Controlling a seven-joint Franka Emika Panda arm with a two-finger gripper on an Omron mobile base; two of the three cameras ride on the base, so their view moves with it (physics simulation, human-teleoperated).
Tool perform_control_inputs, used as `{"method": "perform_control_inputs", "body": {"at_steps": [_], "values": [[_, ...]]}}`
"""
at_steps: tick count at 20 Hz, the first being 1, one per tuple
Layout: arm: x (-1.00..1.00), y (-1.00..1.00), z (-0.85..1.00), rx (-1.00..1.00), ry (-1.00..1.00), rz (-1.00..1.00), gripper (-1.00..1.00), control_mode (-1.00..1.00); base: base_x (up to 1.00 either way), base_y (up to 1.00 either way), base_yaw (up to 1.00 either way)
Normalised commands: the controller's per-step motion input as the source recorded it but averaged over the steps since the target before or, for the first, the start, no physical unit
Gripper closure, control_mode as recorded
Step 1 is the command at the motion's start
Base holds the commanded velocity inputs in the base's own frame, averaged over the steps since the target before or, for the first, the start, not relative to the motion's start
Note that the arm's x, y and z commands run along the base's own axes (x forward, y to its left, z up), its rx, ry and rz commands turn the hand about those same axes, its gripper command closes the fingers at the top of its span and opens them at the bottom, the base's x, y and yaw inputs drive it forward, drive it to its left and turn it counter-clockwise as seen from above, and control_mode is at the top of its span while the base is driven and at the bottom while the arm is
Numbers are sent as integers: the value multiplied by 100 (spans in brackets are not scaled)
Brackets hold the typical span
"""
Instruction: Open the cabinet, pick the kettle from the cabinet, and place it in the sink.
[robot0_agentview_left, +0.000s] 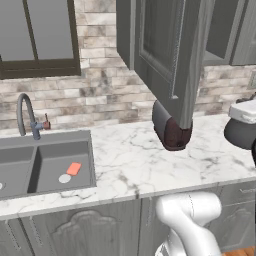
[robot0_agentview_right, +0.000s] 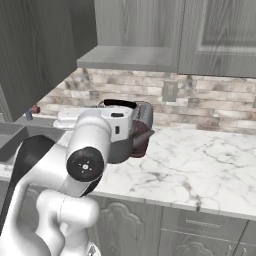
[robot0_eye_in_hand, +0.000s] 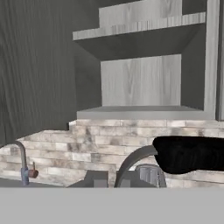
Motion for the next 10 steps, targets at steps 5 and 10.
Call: {"method": "perform_control_inputs", "body": {"at_steps": [5,10], "values": [[-35,33,-52,0,0,14,100,-100,0,0,0],[-18,30,-59,6,-1,16,100,-100,0,0,0]]}}
